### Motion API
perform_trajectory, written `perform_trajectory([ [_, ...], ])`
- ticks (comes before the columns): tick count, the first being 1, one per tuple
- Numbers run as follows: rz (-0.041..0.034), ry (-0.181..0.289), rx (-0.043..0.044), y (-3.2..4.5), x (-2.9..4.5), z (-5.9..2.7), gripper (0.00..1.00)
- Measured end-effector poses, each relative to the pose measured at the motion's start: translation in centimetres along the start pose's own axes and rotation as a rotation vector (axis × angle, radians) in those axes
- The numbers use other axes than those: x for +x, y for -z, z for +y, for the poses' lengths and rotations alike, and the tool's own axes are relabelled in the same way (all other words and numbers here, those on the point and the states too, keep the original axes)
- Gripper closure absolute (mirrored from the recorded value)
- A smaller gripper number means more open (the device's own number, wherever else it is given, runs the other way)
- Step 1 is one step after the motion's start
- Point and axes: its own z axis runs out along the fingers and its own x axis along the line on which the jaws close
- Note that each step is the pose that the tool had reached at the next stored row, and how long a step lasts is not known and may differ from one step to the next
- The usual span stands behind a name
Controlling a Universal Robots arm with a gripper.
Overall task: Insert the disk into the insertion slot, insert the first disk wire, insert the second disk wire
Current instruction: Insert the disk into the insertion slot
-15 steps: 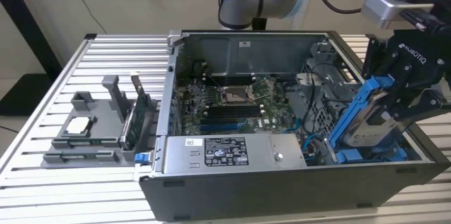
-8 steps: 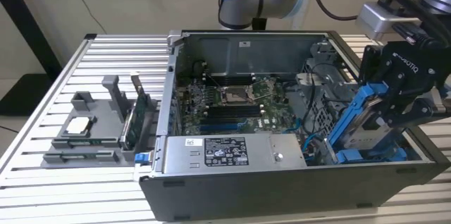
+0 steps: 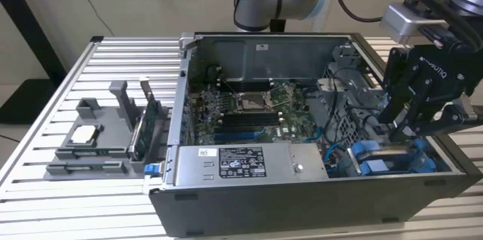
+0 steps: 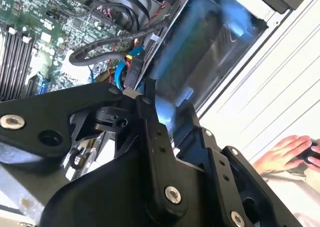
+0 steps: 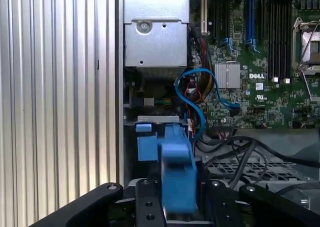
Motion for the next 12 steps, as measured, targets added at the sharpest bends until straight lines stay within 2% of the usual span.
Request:
perform_trajectory([
  [3,0.0001,0.0,0.0,0.33,-0.02,0.01,0.59],
  [7,-0.0004,0.001,0.0014,1.42,-0.33,0.21,0.59],
  [9,-0.0038,0.009,0.0097,1.42,-0.47,0.26,0.59],
  [12,-0.0167,0.022,0.0238,1.37,-0.58,0.28,0.59],
])
